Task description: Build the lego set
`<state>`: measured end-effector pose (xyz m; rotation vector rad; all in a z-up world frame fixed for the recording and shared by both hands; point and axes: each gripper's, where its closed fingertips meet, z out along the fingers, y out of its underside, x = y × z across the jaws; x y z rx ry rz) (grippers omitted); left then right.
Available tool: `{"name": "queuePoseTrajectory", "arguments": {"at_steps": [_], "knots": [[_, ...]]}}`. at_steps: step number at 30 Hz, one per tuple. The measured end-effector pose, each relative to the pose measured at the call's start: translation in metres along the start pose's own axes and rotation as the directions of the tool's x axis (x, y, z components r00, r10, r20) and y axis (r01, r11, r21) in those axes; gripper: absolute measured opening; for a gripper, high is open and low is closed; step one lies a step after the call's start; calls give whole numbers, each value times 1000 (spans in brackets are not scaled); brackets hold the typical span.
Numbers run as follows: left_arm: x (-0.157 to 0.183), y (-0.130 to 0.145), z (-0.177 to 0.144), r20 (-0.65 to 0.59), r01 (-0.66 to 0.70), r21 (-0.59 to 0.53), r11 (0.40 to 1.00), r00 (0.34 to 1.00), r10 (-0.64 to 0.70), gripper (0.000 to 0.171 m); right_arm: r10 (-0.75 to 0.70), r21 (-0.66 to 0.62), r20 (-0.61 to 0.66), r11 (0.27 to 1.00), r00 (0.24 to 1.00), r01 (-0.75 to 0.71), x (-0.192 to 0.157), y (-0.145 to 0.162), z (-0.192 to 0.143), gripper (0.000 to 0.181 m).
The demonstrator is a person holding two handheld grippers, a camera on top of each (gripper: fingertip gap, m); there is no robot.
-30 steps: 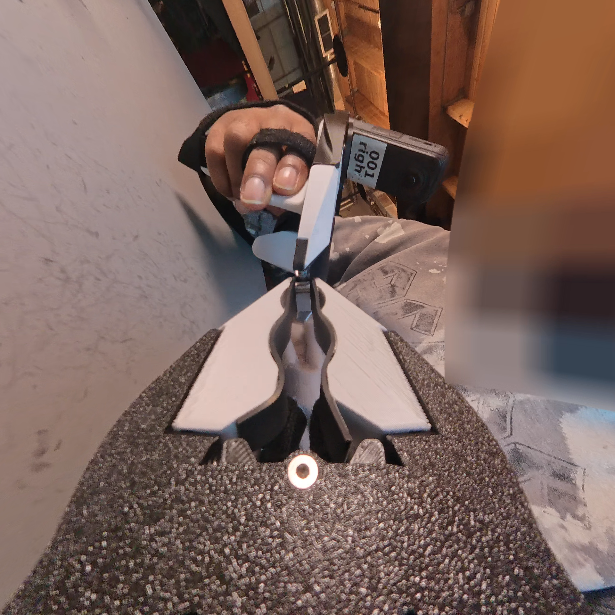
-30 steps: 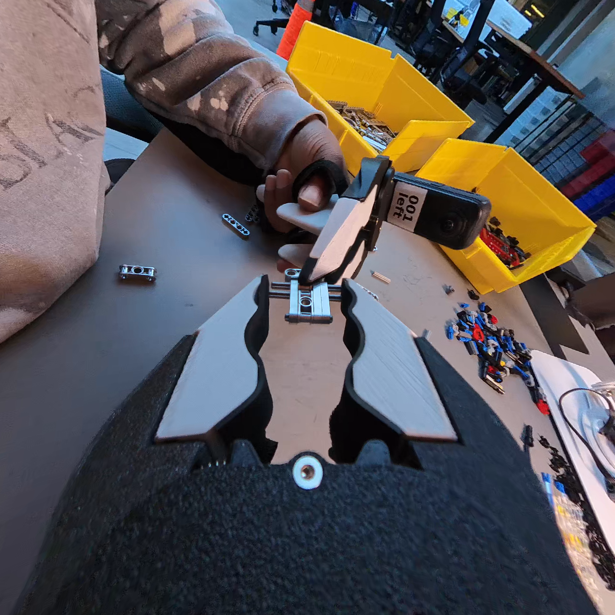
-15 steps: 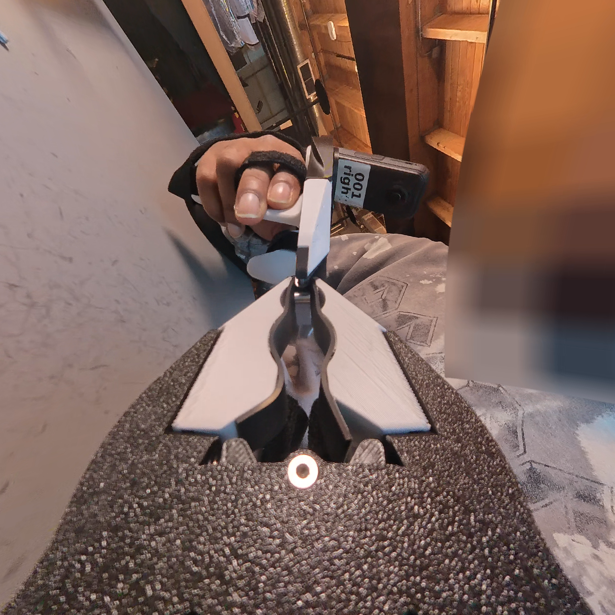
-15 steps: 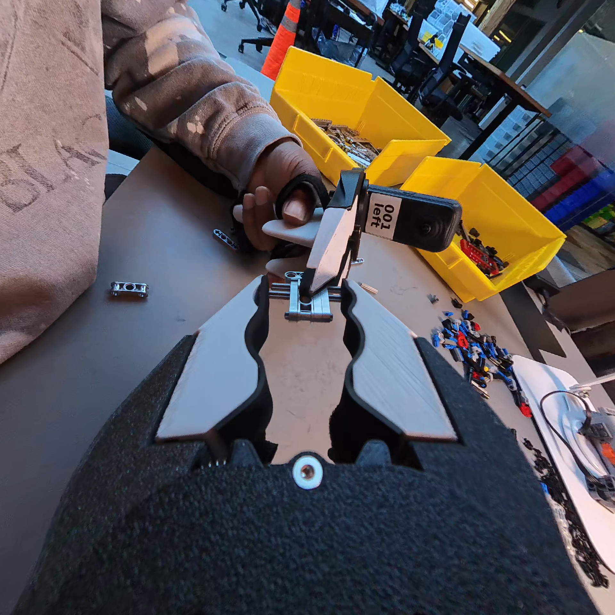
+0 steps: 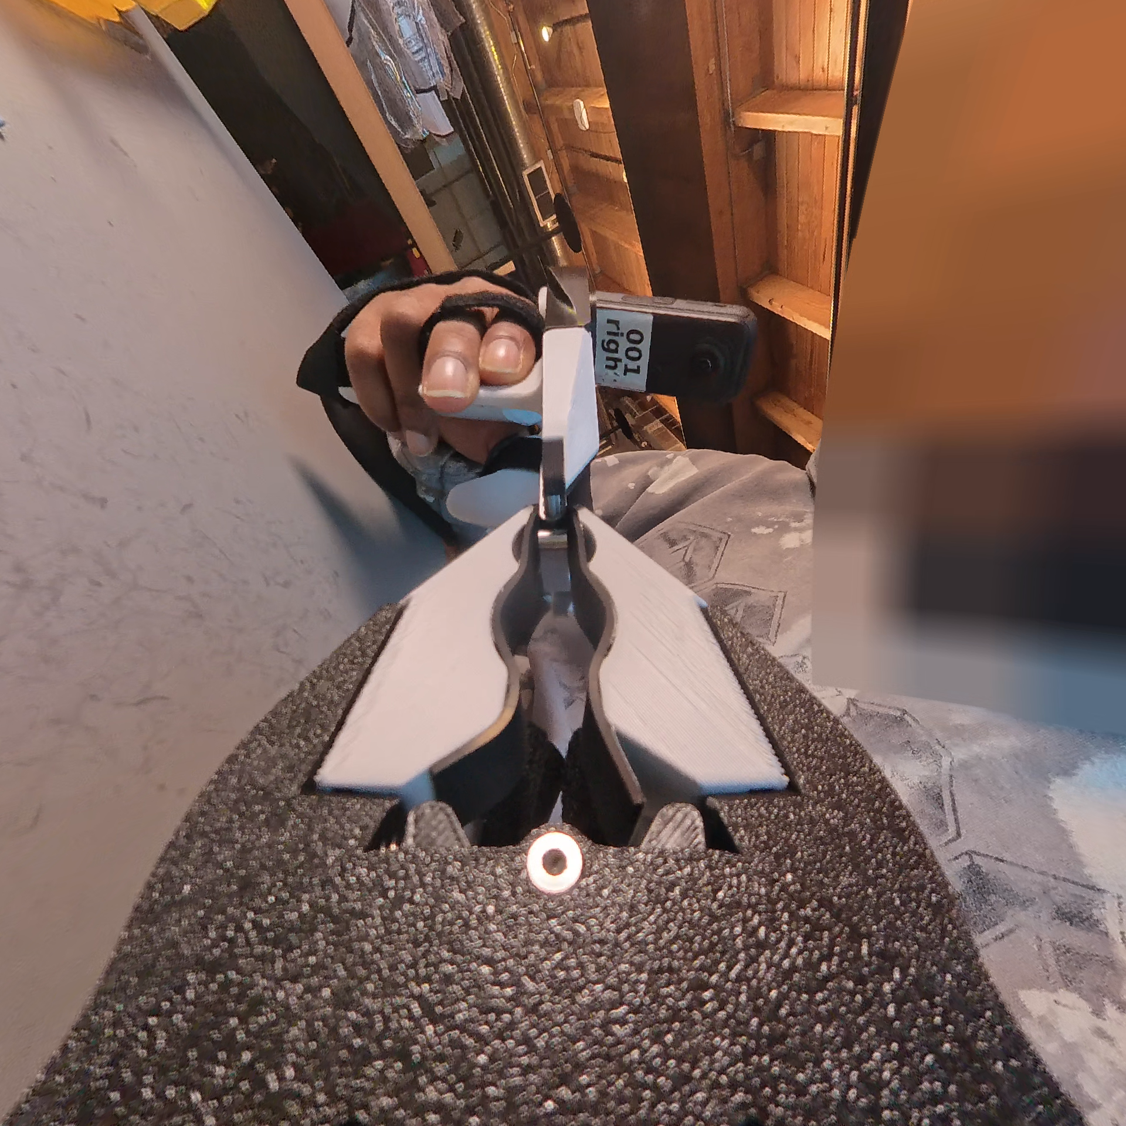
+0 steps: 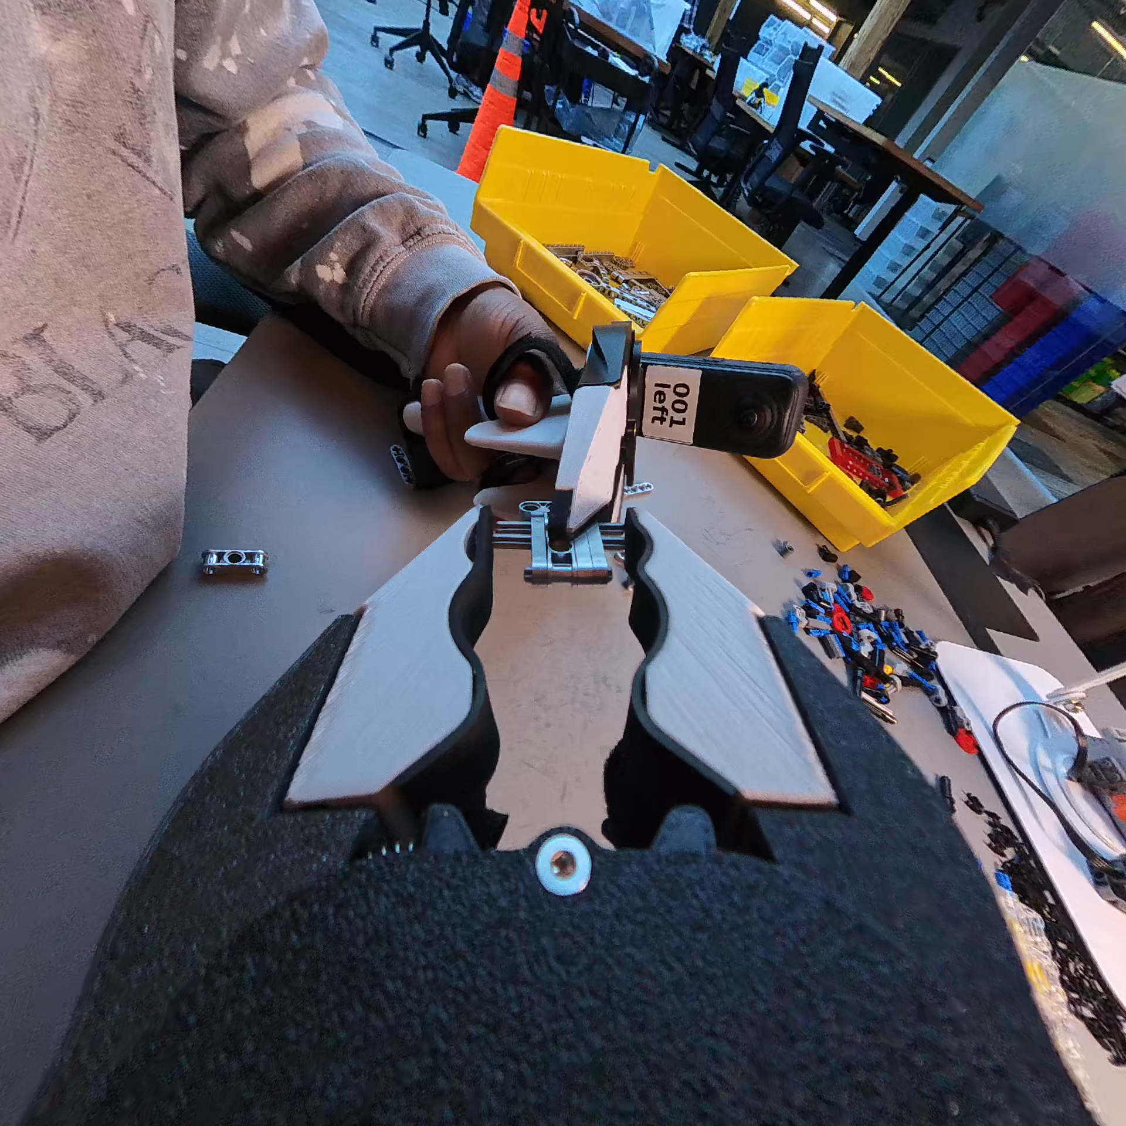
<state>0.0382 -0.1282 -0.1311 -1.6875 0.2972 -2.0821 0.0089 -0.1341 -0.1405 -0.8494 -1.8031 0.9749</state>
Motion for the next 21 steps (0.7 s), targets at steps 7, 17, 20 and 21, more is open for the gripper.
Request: {"name": "queuePoseTrajectory", "arguments": {"at_steps": [7, 17, 20, 21], "knots": [[2, 7, 3, -26, 27, -28, 999, 999, -28, 6, -16, 14, 52, 1000, 999, 16, -7, -2, -1, 41], [-7, -6, -3, 44, -6, 37, 999, 999, 5, 6, 21, 4, -42, 1000, 999, -21, 9, 5, -5, 50], [-10, -8, -6, 71, -17, 46, 999, 997, 14, 6, 20, -22, -40, 1000, 999, -21, 8, 10, -3, 52], [-10, -9, -6, 72, -14, 51, 999, 997, 10, 6, 17, -27, -36, 999, 999, -18, 7, 12, -2, 51]]}}
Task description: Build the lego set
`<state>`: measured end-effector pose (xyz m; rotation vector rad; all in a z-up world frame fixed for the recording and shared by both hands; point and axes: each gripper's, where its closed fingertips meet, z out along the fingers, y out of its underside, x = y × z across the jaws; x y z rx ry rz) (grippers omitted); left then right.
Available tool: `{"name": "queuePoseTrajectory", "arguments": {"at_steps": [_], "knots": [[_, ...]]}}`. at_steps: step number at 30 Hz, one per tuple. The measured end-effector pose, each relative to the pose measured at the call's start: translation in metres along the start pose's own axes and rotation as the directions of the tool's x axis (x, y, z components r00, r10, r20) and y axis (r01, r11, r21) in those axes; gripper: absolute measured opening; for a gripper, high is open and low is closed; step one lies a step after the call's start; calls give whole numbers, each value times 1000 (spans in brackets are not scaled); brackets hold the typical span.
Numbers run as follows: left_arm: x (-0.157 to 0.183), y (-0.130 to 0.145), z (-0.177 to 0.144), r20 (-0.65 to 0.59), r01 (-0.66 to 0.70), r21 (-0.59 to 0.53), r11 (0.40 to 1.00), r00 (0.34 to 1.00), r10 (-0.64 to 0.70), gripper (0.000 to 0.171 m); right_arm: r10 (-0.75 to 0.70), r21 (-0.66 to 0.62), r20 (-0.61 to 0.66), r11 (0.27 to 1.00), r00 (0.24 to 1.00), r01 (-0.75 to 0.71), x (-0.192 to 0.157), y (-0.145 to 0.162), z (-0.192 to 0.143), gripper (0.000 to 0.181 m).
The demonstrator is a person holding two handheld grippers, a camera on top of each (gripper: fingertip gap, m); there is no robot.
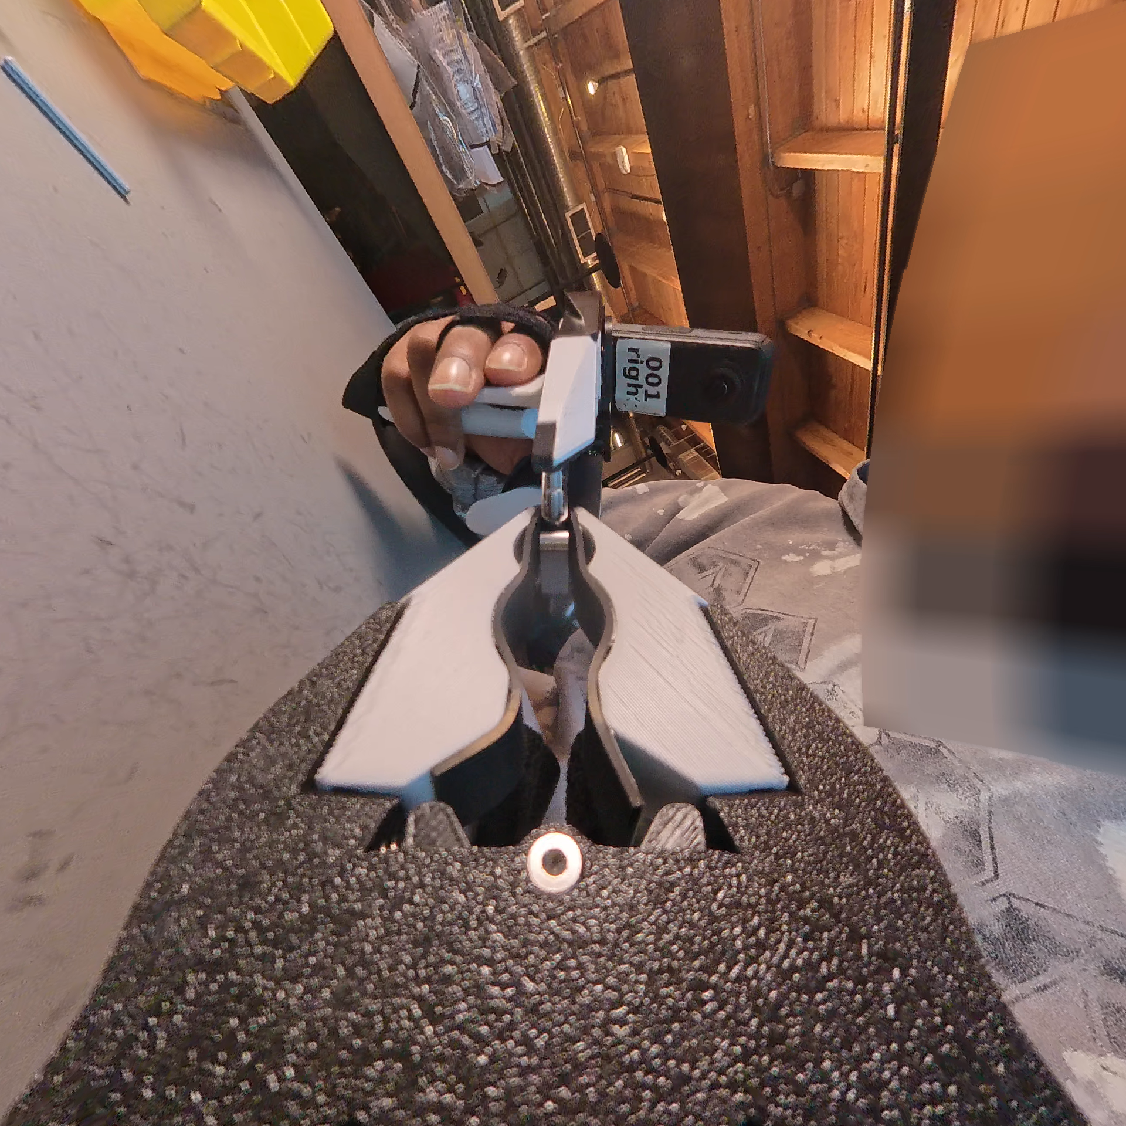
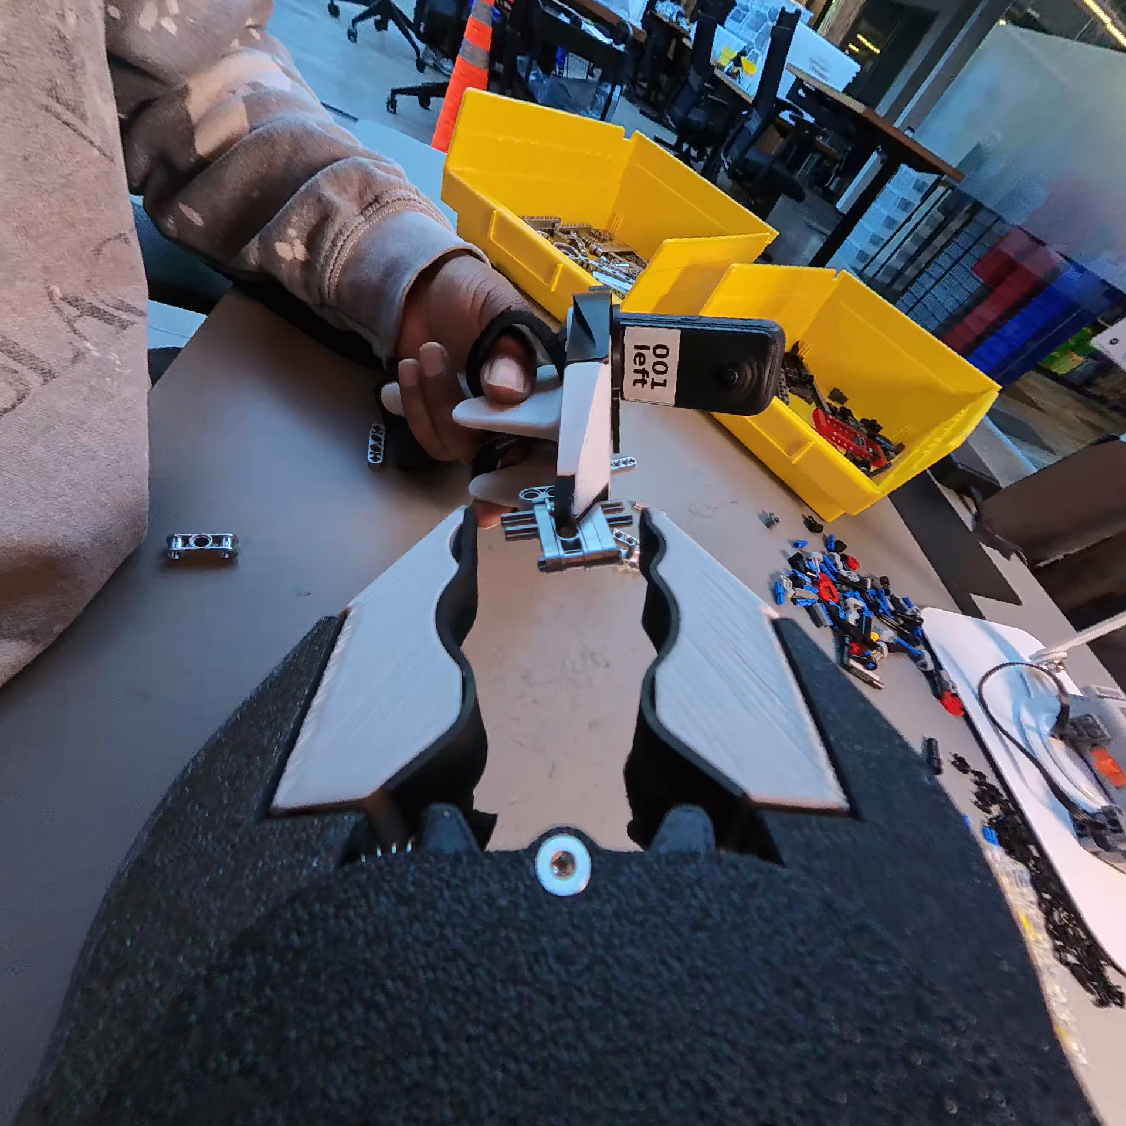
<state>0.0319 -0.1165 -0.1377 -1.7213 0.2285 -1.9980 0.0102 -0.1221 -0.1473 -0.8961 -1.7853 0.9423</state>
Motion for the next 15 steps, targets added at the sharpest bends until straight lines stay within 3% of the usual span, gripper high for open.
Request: {"name": "queuePoseTrajectory", "arguments": {"at_steps": [15], "knots": [[-4, 6, 2, 8, 63, -22, 998, 998, -63, 6, -16, -20, 16, 1000, 1000, 16, -5, 4, 9, 41]]}}
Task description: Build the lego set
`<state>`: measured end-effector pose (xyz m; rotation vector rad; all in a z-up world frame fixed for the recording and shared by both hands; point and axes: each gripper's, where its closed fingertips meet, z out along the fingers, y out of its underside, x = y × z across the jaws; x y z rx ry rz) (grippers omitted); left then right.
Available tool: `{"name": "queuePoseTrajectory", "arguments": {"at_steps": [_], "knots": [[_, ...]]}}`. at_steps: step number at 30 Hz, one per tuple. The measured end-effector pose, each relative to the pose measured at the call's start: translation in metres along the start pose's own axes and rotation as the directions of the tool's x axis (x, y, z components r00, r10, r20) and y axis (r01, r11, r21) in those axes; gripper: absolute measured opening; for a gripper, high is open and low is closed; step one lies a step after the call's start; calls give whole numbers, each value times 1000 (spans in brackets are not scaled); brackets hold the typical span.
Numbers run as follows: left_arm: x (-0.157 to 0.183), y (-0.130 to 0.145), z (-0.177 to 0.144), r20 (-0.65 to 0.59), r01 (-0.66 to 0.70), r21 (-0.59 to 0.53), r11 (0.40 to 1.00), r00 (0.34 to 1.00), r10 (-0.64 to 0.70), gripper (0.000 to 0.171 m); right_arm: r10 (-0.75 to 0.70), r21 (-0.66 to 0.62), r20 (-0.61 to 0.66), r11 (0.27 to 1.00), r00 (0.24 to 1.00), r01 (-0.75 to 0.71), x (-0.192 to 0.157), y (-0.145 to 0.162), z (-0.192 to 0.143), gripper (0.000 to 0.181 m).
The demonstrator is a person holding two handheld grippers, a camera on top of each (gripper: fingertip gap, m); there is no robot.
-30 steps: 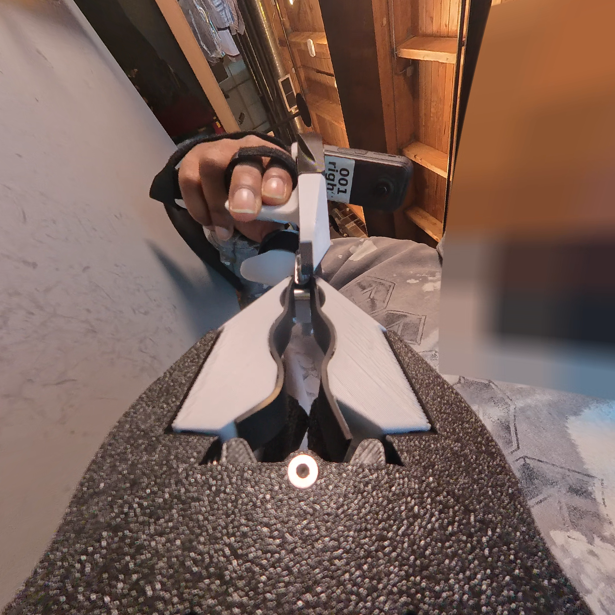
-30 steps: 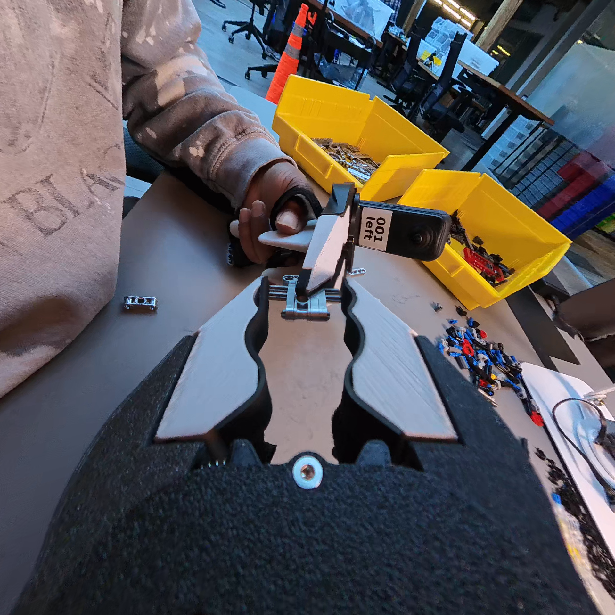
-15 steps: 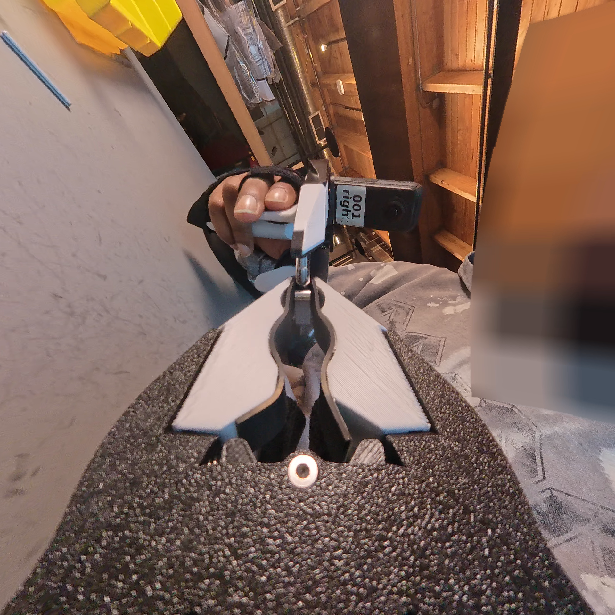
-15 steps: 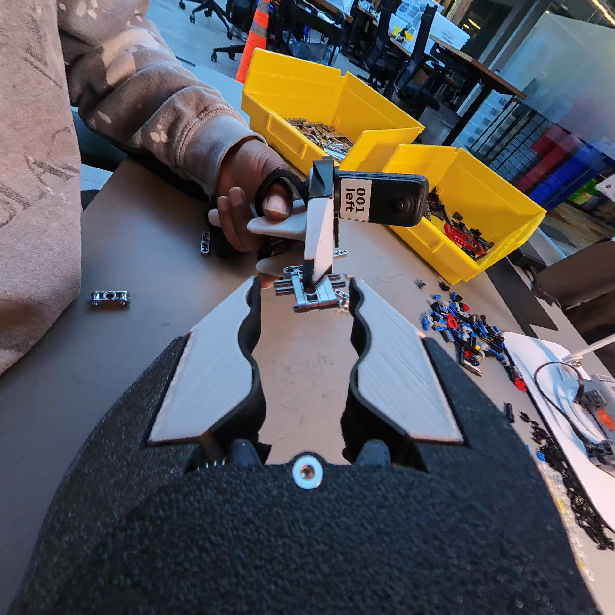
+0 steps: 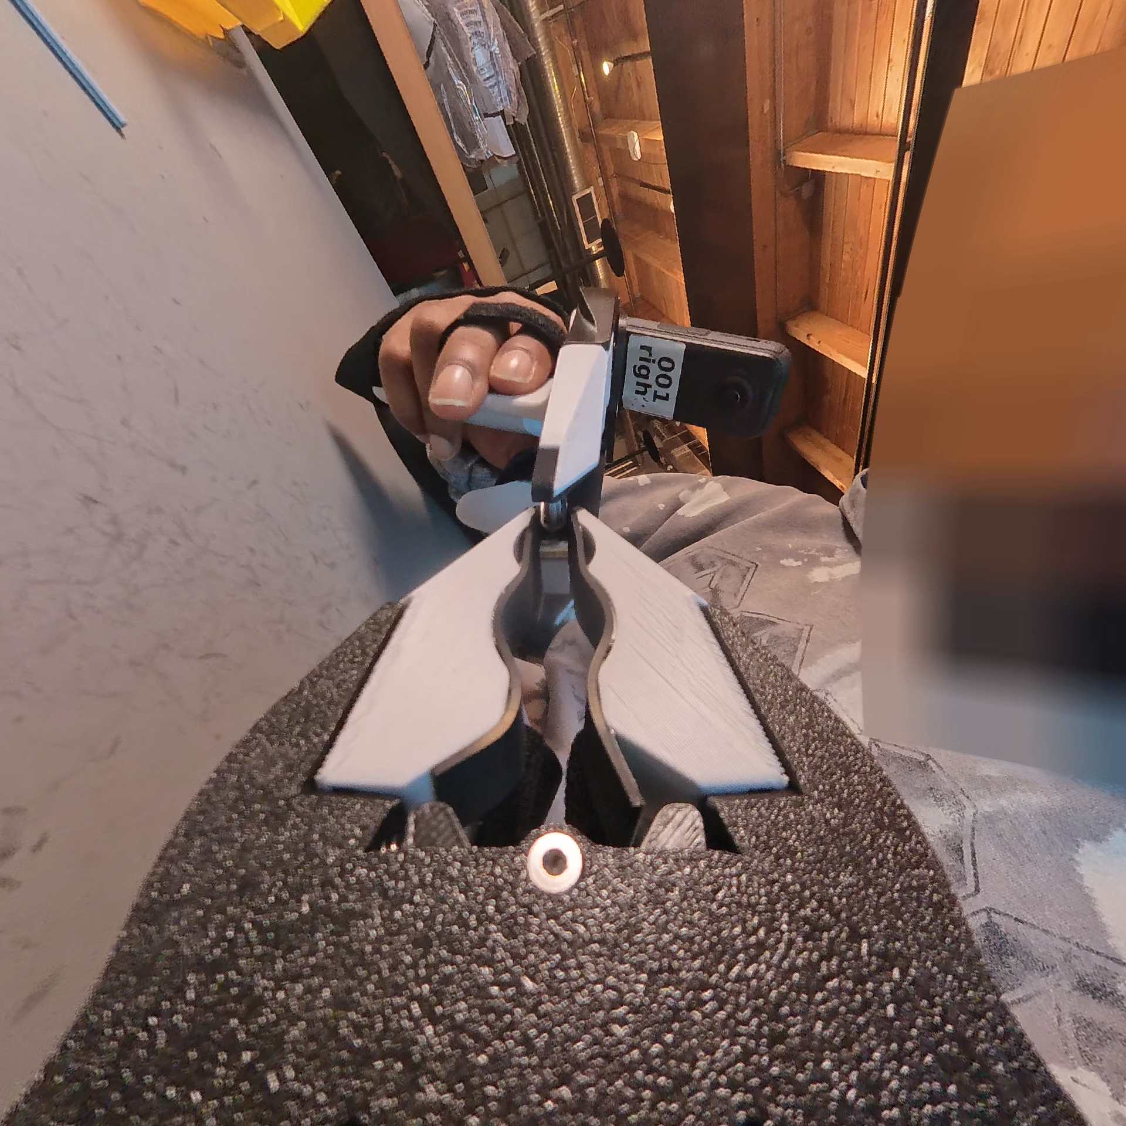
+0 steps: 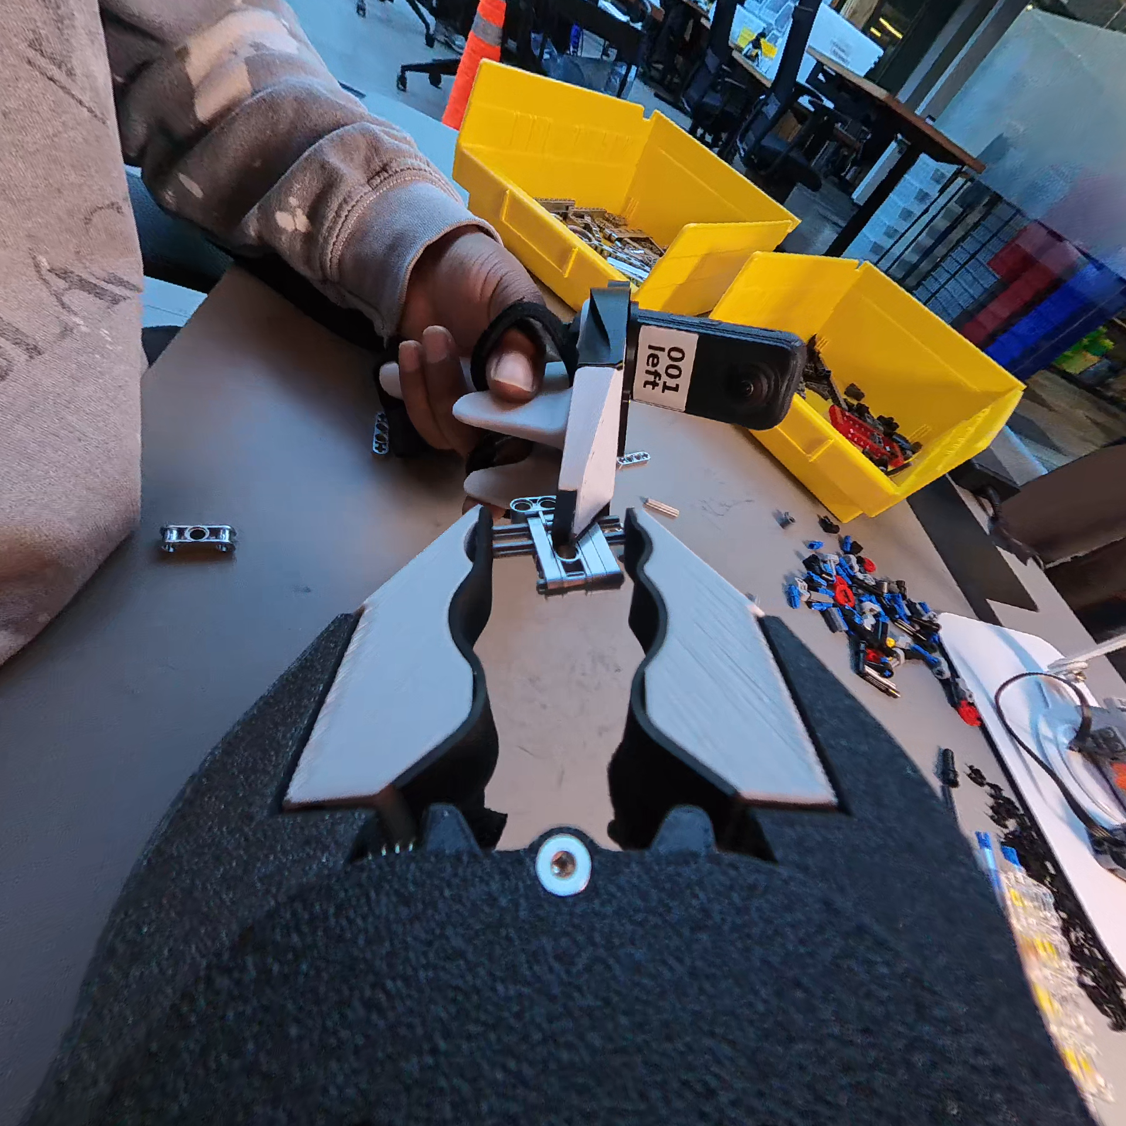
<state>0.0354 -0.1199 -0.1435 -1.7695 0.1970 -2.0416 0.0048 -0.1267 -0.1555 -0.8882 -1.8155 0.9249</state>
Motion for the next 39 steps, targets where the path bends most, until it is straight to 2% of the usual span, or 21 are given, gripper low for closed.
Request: {"name": "queuePoseTrajectory", "arguments": {"at_steps": [7, 12, 18, 27, 31, 39], "knots": [[1, 4, 0, -12, 15, -22, 1000, 1000, -15, 5, 43, 16, 38, 999, 998, -44, -4, -1, 0, 41], [4, 17, 7, -26, 12, -91, 996, 1000, -14, 5, 37, 26, 126, 999, 991, -41, -19, -3, 0, 43], [7, 21, 9, -57, 45, -107, 993, 997, -51, 5, 22, 29, 161, 999, 987, -28, -25, -5, -3, 43], [7, 16, 7, -62, 56, -78, 995, 996, -61, 6, 97, 35, 165, 994, 982, -104, -21, -5, -2, 42], [7, 3, -2, -52, 21, -15, 1000, 998, -22, 5, 122, 72, 78, 989, 989, -128, 0, -5, -11, 45], [8, 18, 4, -52, 16, -102, 995, 998, -22, 5, 96, 73, 173, 991, 980, -110, -18, -8, -10, 40]]}}
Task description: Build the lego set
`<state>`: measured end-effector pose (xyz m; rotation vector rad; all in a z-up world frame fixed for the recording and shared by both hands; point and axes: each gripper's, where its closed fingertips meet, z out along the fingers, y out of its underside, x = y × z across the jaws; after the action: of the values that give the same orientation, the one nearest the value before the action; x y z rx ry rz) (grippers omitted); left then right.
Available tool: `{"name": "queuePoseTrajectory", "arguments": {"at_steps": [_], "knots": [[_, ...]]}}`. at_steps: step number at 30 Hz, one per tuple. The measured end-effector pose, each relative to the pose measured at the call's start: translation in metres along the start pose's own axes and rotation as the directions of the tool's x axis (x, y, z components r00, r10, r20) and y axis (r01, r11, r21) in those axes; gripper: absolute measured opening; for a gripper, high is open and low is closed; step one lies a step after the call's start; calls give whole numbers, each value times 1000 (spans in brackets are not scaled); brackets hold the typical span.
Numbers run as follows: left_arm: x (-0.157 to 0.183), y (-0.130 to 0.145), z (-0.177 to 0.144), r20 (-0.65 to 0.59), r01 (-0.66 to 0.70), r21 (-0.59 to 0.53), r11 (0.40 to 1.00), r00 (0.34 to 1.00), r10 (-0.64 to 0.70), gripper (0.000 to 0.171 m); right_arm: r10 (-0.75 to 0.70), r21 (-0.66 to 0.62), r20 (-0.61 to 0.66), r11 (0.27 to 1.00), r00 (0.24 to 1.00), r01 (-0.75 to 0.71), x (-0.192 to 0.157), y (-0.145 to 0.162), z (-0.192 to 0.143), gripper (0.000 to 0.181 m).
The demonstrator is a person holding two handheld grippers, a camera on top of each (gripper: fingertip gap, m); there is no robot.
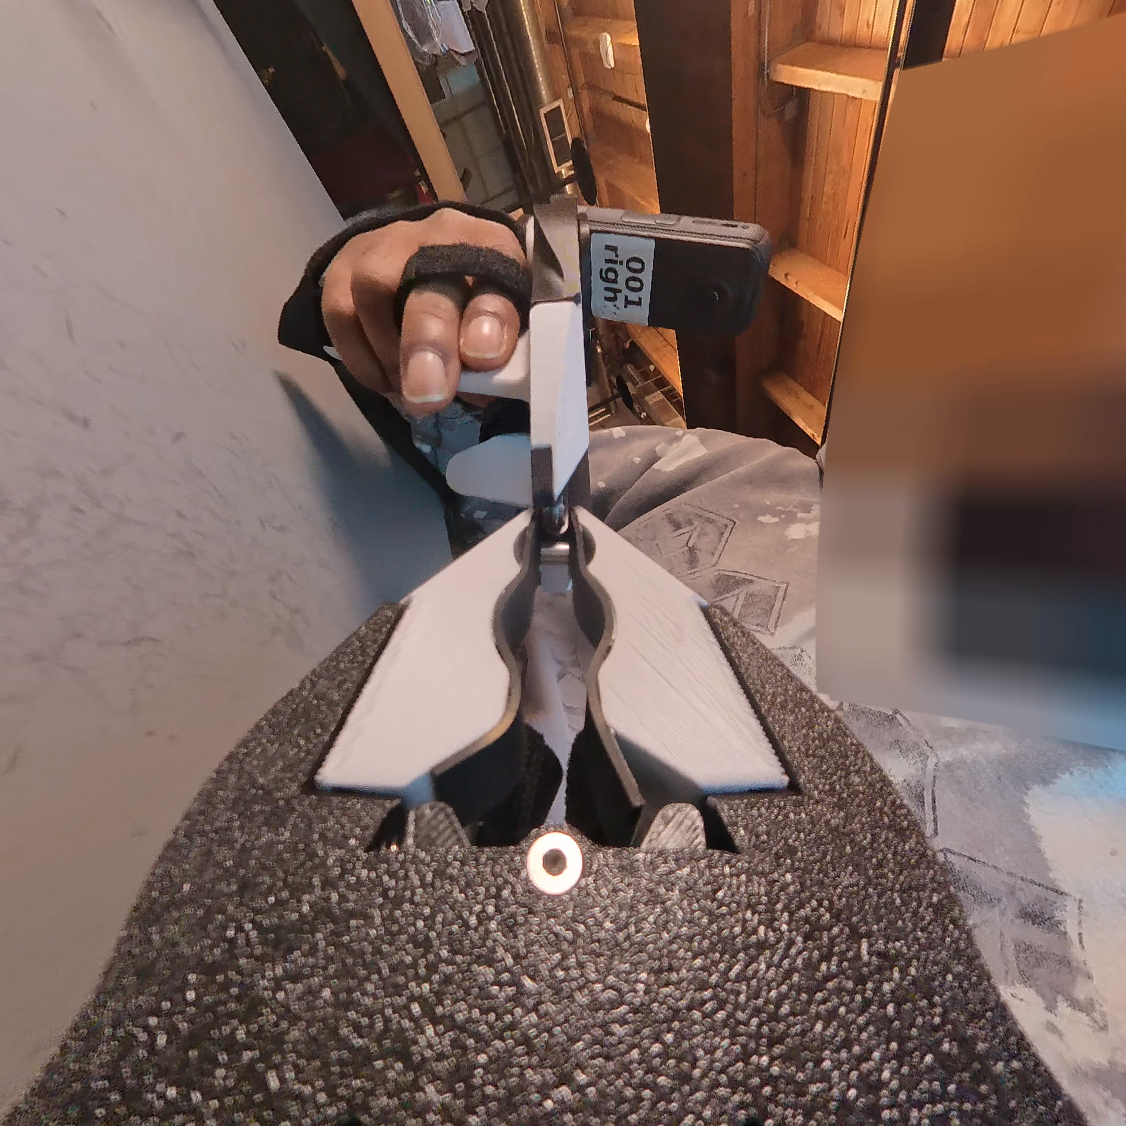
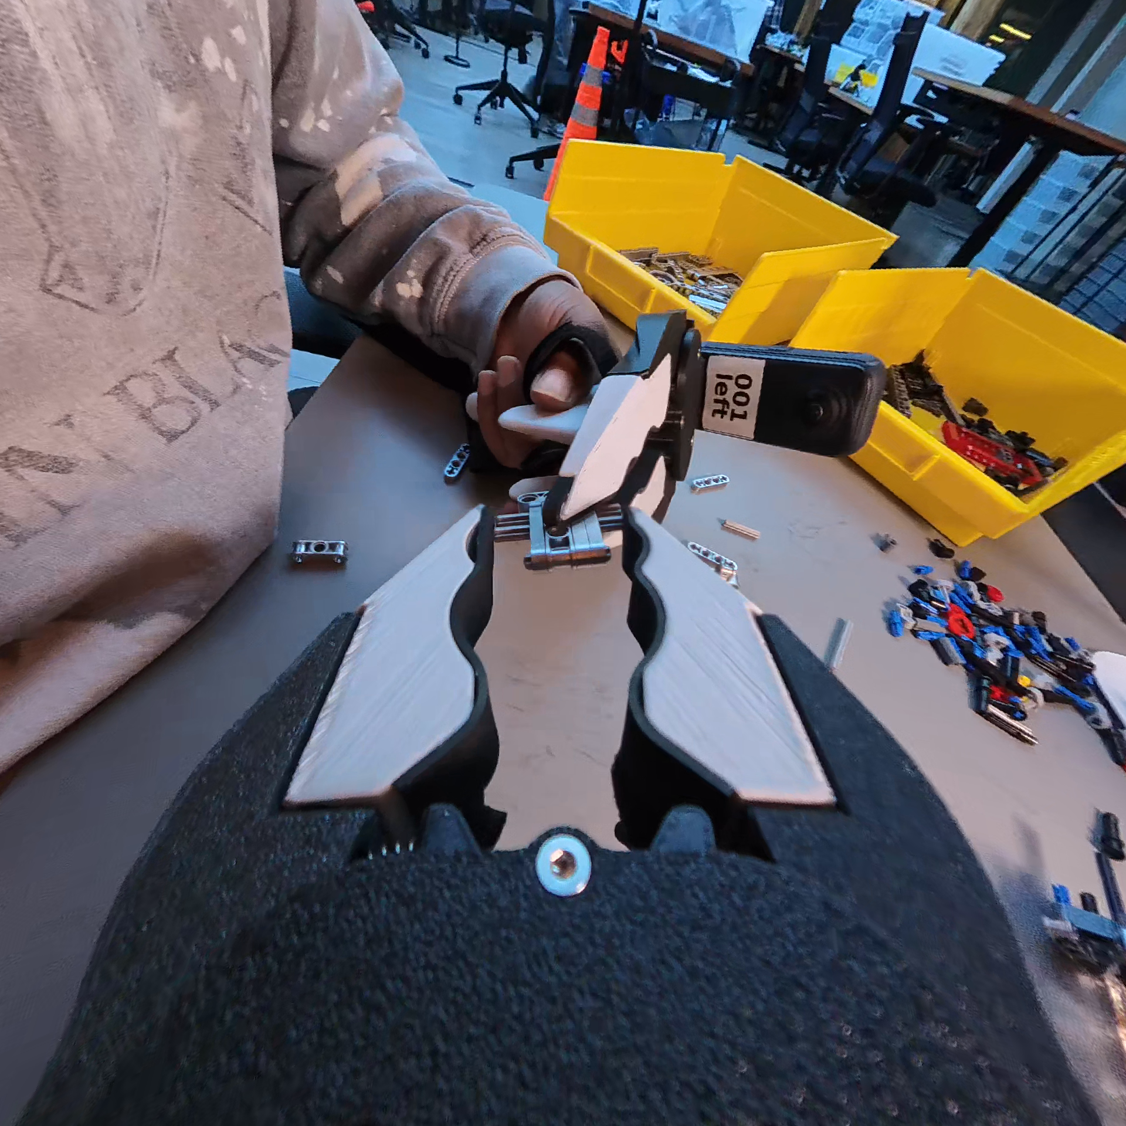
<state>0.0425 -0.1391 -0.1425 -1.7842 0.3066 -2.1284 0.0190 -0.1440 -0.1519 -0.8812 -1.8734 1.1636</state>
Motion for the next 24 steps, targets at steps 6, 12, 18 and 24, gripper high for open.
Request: {"name": "queuePoseTrajectory", "arguments": {"at_steps": [6, 12, 18, 24], "knots": [[2, 5, 3, -24, 18, -21, 1000, 1000, -18, 5, 4, 8, 35, 1000, 999, -4, -6, -2, 0, 40], [3, 5, 3, -36, 27, -21, 999, 999, -27, 5, 9, 3, 41, 1000, 999, -9, -7, -3, 0, 40], [5, 5, 3, -44, 24, -20, 1000, 999, -25, 5, 27, 12, 47, 1000, 999, -28, -7, -5, 0, 39], [6, 4, 3, -53, 20, -17, 1000, 998, -21, 5, 45, 27, 55, 999, 997, -47, -7, -7, -1, 39]]}}
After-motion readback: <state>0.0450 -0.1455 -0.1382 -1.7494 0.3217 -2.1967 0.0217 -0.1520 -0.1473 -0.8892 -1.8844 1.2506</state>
